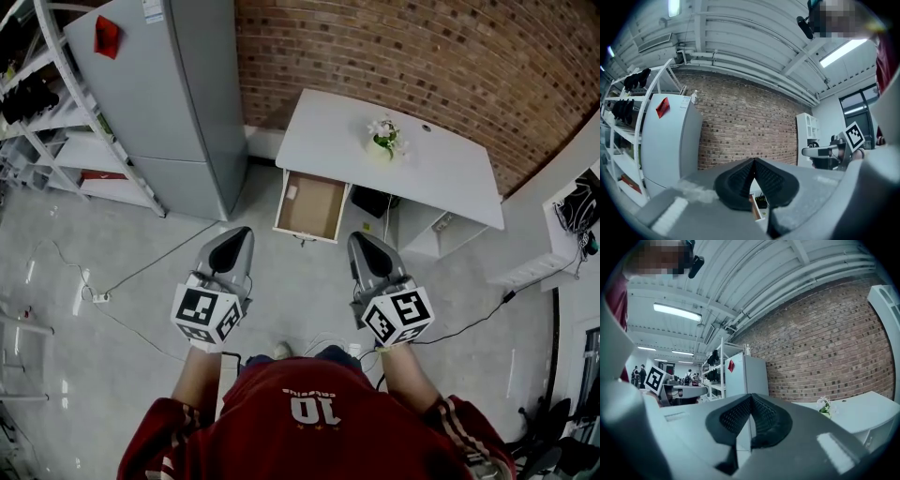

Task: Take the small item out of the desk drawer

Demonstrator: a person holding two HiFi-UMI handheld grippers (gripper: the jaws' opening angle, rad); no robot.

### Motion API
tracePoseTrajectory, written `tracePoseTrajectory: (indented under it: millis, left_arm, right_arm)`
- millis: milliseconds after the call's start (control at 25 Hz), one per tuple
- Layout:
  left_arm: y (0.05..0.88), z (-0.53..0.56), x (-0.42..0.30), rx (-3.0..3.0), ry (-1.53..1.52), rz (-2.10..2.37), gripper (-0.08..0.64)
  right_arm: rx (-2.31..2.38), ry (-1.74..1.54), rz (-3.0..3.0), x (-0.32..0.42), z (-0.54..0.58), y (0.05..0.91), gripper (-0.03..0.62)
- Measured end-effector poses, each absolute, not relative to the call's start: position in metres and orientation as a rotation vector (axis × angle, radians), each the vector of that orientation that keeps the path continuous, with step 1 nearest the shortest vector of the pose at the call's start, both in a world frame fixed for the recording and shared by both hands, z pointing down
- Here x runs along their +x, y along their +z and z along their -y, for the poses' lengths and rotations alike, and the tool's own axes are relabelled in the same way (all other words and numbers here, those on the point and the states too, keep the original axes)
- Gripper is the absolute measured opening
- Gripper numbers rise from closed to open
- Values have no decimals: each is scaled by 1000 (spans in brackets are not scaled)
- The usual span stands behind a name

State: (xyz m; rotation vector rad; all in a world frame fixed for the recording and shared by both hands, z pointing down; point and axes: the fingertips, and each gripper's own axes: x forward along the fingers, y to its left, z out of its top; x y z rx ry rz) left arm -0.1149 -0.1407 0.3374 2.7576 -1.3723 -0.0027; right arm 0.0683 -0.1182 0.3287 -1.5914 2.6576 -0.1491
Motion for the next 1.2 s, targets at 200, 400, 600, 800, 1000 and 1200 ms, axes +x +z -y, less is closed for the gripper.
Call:
tracePoseTrajectory:
  millis: [200, 400, 600, 800, 1000, 1200]
  left_arm:
    - [334, 176, -122, 2773, -24, 1338, 3]
    - [337, 210, -111, 2779, -41, 1301, 3]
    - [346, 249, -99, 2785, -40, 1319, 3]
    - [350, 293, -95, 2772, -51, 1378, 3]
    - [344, 337, -95, 2753, -67, 1416, 3]
    - [344, 358, -91, 2762, -48, 1418, 3]
  right_arm:
    - [-1636, -125, -2635, 65, 148, 321, -8]
    - [-1638, -106, -2647, 67, 181, 322, -6]
    - [-1570, -105, -2676, 66, 228, 335, -6]
    - [-1521, -42, -2685, 63, 285, 338, -6]
    - [-1446, 22, -2723, 57, 329, 331, 45]
    - [-1405, 49, -2742, 55, 353, 331, 148]
